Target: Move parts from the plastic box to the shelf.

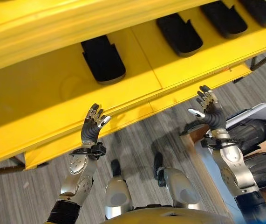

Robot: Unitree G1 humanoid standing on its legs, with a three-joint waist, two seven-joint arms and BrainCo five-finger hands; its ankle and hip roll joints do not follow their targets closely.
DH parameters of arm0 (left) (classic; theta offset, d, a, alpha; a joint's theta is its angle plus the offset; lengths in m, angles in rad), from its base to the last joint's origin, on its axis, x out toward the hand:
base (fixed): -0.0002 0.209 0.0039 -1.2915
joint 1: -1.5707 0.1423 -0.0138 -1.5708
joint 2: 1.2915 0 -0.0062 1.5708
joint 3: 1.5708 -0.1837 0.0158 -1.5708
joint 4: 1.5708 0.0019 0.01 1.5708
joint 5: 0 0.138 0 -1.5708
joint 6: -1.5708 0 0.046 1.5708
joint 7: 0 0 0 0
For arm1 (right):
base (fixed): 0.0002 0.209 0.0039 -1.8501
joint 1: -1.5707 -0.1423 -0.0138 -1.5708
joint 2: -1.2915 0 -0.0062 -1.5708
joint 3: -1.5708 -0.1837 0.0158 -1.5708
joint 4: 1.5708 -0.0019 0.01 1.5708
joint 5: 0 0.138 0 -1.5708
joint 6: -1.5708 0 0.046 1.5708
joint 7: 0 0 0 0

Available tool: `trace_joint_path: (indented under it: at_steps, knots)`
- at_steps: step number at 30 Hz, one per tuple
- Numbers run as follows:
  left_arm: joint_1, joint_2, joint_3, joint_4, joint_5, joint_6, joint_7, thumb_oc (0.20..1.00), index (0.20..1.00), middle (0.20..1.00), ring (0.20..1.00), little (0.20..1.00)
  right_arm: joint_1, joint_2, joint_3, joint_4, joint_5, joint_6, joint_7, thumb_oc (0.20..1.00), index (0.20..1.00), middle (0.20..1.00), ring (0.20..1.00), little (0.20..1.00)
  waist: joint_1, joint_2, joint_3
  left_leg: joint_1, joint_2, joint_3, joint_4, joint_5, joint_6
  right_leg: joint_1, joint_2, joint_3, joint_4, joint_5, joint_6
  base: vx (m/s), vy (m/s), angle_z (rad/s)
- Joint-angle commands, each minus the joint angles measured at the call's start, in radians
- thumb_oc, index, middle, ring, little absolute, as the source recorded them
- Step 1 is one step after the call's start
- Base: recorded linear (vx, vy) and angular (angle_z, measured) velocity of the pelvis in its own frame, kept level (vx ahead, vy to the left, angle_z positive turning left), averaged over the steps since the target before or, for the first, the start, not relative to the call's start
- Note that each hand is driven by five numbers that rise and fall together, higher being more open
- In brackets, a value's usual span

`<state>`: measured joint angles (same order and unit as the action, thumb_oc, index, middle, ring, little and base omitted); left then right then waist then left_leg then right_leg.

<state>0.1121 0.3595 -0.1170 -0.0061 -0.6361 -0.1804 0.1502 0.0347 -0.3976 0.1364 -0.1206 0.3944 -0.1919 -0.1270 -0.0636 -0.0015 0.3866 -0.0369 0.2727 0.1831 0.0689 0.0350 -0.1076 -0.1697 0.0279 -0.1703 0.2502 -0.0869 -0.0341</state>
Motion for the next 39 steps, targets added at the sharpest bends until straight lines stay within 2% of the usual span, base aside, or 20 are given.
trace_joint_path:
  at_steps: [1,4,5,6,7,8,9,10,12,13,18,19,22,30,33,34,35,36,38,39]
  knots:
    - [0.061,0.006,0.008,0.004,0.048,-0.034,-0.040,1.000,1.000,1.000,1.000,1.000,0.032,-0.021,-0.052,-0.049,-0.028,-0.036,0.023,1.000,1.000,1.000,1.000,1.000,0.015,0.001,-0.057,-0.081,0.060,-0.066,-0.087,0.232,-0.010,0.015,-0.017,0.028,0.038,-0.069,0.060,-0.02,-0.140,-0.17]
    - [0.068,-0.007,0.009,0.013,0.051,-0.031,-0.049,1.000,1.000,1.000,1.000,1.000,0.065,-0.029,-0.068,-0.049,-0.041,-0.033,0.028,1.000,1.000,1.000,1.000,1.000,0.014,0.005,-0.071,-0.088,0.037,-0.110,-0.065,0.235,-0.002,0.039,-0.010,0.051,-0.020,-0.047,0.053,-0.01,-0.092,-0.22]
    - [0.067,-0.011,0.010,0.013,0.057,-0.033,-0.050,1.000,1.000,1.000,1.000,1.000,0.060,-0.032,-0.054,-0.029,-0.036,-0.029,0.034,1.000,1.000,1.000,1.000,1.000,0.025,-0.002,-0.069,-0.107,-0.023,-0.194,-0.011,0.216,0.014,0.065,-0.012,0.073,-0.075,-0.026,0.050,-0.02,-0.095,-0.34]
    - [0.066,-0.013,0.009,0.016,0.058,-0.032,-0.050,1.000,1.000,1.000,1.000,1.000,0.050,-0.034,-0.047,-0.019,-0.039,-0.028,0.033,1.000,1.000,1.000,1.000,1.000,0.030,-0.007,-0.069,-0.119,-0.056,-0.232,0.013,0.202,0.021,0.079,-0.010,0.083,-0.102,-0.014,0.050,-0.01,-0.071,-0.35]
    - [0.065,-0.014,0.009,0.016,0.058,-0.032,-0.050,1.000,1.000,1.000,1.000,1.000,0.050,-0.034,-0.047,-0.019,-0.039,-0.028,0.033,1.000,1.000,1.000,1.000,1.000,0.028,-0.005,-0.071,-0.124,-0.055,-0.235,0.014,0.204,0.021,0.077,-0.009,0.081,-0.105,-0.010,0.050,-0.01,-0.080,-0.33]
    - [0.060,-0.016,0.004,0.018,0.060,-0.031,-0.056,1.000,1.000,1.000,1.000,1.000,0.037,-0.033,-0.037,-0.004,-0.032,-0.023,0.035,1.000,1.000,1.000,1.000,1.000,0.034,-0.017,-0.072,-0.144,-0.142,-0.275,0.062,0.145,0.037,0.095,-0.013,0.095,-0.150,0.012,0.050,0.02,-0.055,-0.35]
    - [0.068,-0.018,0.004,0.015,0.066,-0.031,-0.066,1.000,1.000,1.000,1.000,1.000,0.039,-0.034,-0.028,-0.009,-0.026,-0.017,0.055,1.000,1.000,1.000,1.000,1.000,0.037,-0.024,-0.079,-0.139,-0.260,-0.289,0.097,0.035,0.069,0.113,-0.013,0.114,-0.191,0.042,0.060,0.04,-0.041,-0.29]
    - [0.073,-0.021,0.002,0.011,0.064,-0.032,-0.070,1.000,1.000,1.000,1.000,1.000,0.042,-0.031,-0.025,-0.010,-0.021,-0.014,0.061,1.000,1.000,1.000,1.000,1.000,0.035,-0.022,-0.087,-0.134,-0.301,-0.291,0.089,0.016,0.082,0.112,-0.008,0.122,-0.207,0.056,0.064,0.05,0.021,-0.31]
    - [0.074,-0.021,0.001,0.011,0.064,-0.032,-0.070,1.000,1.000,1.000,1.000,1.000,0.043,-0.031,-0.025,-0.010,-0.020,-0.014,0.061,1.000,1.000,1.000,1.000,1.000,0.037,-0.022,-0.086,-0.132,-0.301,-0.289,0.091,0.013,0.083,0.116,-0.009,0.123,-0.210,0.057,0.065,0.05,0.052,-0.36]
    - [0.090,-0.022,0.014,-0.003,0.066,-0.035,-0.072,1.000,1.000,1.000,1.000,1.000,0.012,-0.015,0.003,0.014,-0.037,-0.003,0.069,1.000,1.000,1.000,1.000,1.000,0.060,-0.007,-0.111,-0.140,-0.434,-0.361,0.054,0.012,0.115,0.103,0.029,0.169,-0.226,0.079,0.079,0.11,0.105,-0.46]
    - [0.102,-0.026,0.017,-0.006,0.059,-0.036,-0.073,1.000,1.000,1.000,1.000,1.000,-0.015,0.007,0.027,0.015,-0.043,0.011,0.077,1.000,1.000,1.000,1.000,1.000,0.056,-0.010,-0.143,-0.072,-0.423,-0.365,-0.040,0.026,0.138,0.113,0.044,0.202,-0.224,0.079,0.086,0.09,0.100,-0.95]
    - [0.102,-0.023,0.012,-0.002,0.061,-0.033,-0.071,1.000,1.000,1.000,1.000,1.000,-0.010,0.020,0.022,0.009,-0.025,0.014,0.079,1.000,1.000,1.000,1.000,1.000,0.048,-0.009,-0.157,-0.057,-0.404,-0.334,-0.059,0.029,0.134,0.122,0.038,0.195,-0.230,0.075,0.087,0.07,0.088,-0.30]
    - [0.112,-0.017,0.010,-0.010,0.064,-0.027,-0.070,1.000,1.000,1.000,1.000,1.000,-0.005,0.025,0.037,-0.002,-0.028,0.026,0.086,1.000,1.000,1.000,1.000,1.000,0.051,-0.011,-0.168,-0.023,-0.403,-0.324,-0.078,0.018,0.150,0.146,0.033,0.207,-0.238,0.076,0.093,0.08,0.093,-0.14]
    - [0.125,-0.009,0.007,-0.009,0.064,-0.009,-0.070,1.000,1.000,1.000,1.000,1.000,0.003,0.031,0.046,-0.028,-0.026,0.042,0.100,1.000,1.000,1.000,1.000,1.000,0.041,-0.011,-0.170,0.001,-0.400,-0.260,-0.062,-0.021,0.176,0.134,0.033,0.270,-0.190,0.079,0.116,0.02,0.113,-0.26]
    - [0.108,0.009,0.003,-0.006,0.068,-0.011,-0.062,1.000,1.000,1.000,1.000,1.000,-0.032,0.036,0.066,-0.027,-0.029,0.041,0.093,1.000,1.000,1.000,1.000,1.000,0.038,-0.007,-0.141,-0.026,-0.387,-0.212,-0.035,-0.030,0.185,0.058,0.038,0.282,-0.106,0.079,0.136,-0.14,0.088,-0.49]
    - [0.102,0.024,0.023,-0.010,0.057,-0.015,-0.037,1.000,1.000,1.000,1.000,1.000,-0.074,0.060,0.097,-0.017,-0.033,0.041,0.082,1.000,1.000,1.000,1.000,1.000,0.087,0.006,-0.119,-0.041,-0.337,-0.131,-0.024,-0.047,0.171,0.030,-0.071,0.042,-0.067,0.048,0.152,-0.17,0.051,-0.78]
    - [0.102,0.024,0.023,-0.010,0.057,-0.015,-0.037,1.000,1.000,1.000,1.000,1.000,-0.074,0.061,0.097,-0.017,-0.033,0.041,0.082,1.000,1.000,1.000,1.000,1.000,0.086,0.006,-0.119,-0.044,-0.337,-0.132,-0.023,-0.046,0.171,0.029,-0.071,0.041,-0.068,0.049,0.152,-0.12,0.036,-2.26]
    - [0.125,0.019,0.036,-0.021,0.045,-0.011,-0.042,1.000,1.000,1.000,1.000,1.000,-0.086,0.068,0.109,-0.011,-0.033,0.042,0.082,1.000,1.000,1.000,1.000,1.000,0.094,0.020,-0.128,-0.032,-0.301,-0.082,-0.035,-0.054,0.162,0.057,-0.163,-0.081,-0.075,0.052,0.141,0.01,0.003,-2.48]
    - [0.135,0.018,0.036,-0.018,0.043,-0.001,-0.041,1.000,1.000,1.000,1.000,1.000,-0.096,0.066,0.107,-0.017,-0.038,0.051,0.082,1.000,1.000,1.000,1.000,1.000,0.091,0.021,-0.132,-0.006,-0.286,-0.046,-0.041,-0.075,0.165,0.066,-0.266,-0.055,-0.107,0.140,0.173,0.00,-0.043,-1.65]
    - [0.136,0.020,0.036,-0.021,0.045,0.000,-0.042,1.000,1.000,1.000,1.000,1.000,-0.098,0.067,0.108,-0.016,-0.041,0.053,0.081,1.000,1.000,1.000,1.000,1.000,0.092,0.020,-0.133,-0.004,-0.283,-0.031,-0.040,-0.081,0.162,0.066,-0.302,-0.068,-0.132,0.174,0.188,-0.02,-0.052,-0.63]
